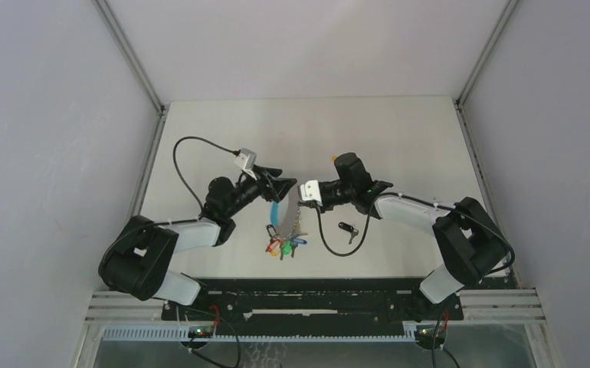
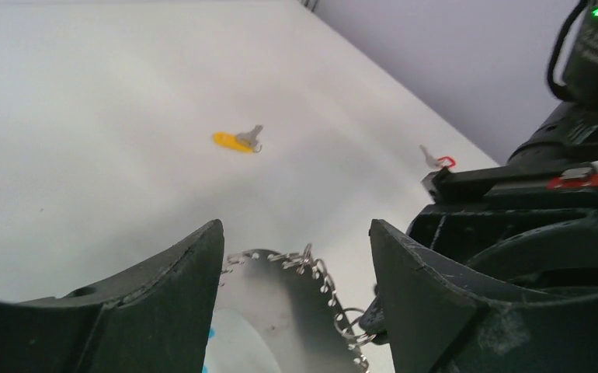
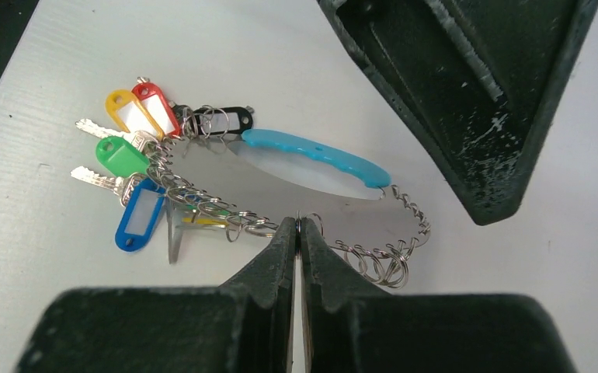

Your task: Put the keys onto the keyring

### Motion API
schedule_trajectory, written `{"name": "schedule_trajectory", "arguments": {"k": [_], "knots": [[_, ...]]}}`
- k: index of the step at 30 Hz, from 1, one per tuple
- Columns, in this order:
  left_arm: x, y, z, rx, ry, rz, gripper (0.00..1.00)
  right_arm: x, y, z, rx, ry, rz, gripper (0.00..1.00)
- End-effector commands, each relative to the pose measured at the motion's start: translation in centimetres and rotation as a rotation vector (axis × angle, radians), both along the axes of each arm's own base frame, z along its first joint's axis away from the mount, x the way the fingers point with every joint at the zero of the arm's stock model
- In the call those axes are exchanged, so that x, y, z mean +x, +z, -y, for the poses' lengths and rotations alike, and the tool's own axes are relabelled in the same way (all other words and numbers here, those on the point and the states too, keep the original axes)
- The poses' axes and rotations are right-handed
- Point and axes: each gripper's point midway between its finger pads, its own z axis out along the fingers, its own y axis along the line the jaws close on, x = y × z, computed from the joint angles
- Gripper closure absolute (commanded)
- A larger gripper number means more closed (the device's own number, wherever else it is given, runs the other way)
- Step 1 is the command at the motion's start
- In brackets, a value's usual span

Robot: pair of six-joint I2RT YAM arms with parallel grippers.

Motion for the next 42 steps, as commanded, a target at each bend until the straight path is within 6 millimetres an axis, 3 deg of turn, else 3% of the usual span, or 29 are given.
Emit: {"name": "schedule_trajectory", "arguments": {"k": [1,9,13,18,22,29,33,37,42], "knots": [[-0.4,3.3,0.4,-0.068,-0.043,0.109,0.26,1.0,3.5,-0.2,0.062,-0.006,0.085,1.0],[-3.3,-0.2,0.0,0.097,-0.139,0.193,0.28,1.4,4.8,0.7,0.113,-0.019,0.059,1.0],[-4.7,-1.6,0.1,0.144,-0.199,0.231,0.37,1.6,4.9,0.8,0.138,-0.031,0.038,1.0],[-5.9,-1.5,1.0,0.139,-0.283,0.311,0.54,1.4,4.6,0.7,0.14,-0.024,0.029,1.0],[-6.2,-1.8,1.6,0.139,-0.309,0.353,0.6,1.2,4.6,0.6,0.141,-0.017,0.027,1.0],[-5.3,-2.1,2.0,0.159,-0.307,0.393,0.6,0.7,4.4,0.3,0.138,0.001,0.024,1.0],[-5.4,-2.4,2.4,0.164,-0.338,0.403,0.59,0.5,4.3,0.3,0.134,0.007,0.022,1.0],[-6.7,-2.5,3.7,0.165,-0.402,0.429,0.59,0.3,4.3,0.1,0.136,0.015,0.021,1.0],[-6.4,-2.3,3.8,0.183,-0.386,0.468,0.59,0.2,4.2,0.0,0.135,0.021,0.019,1.0]]}}
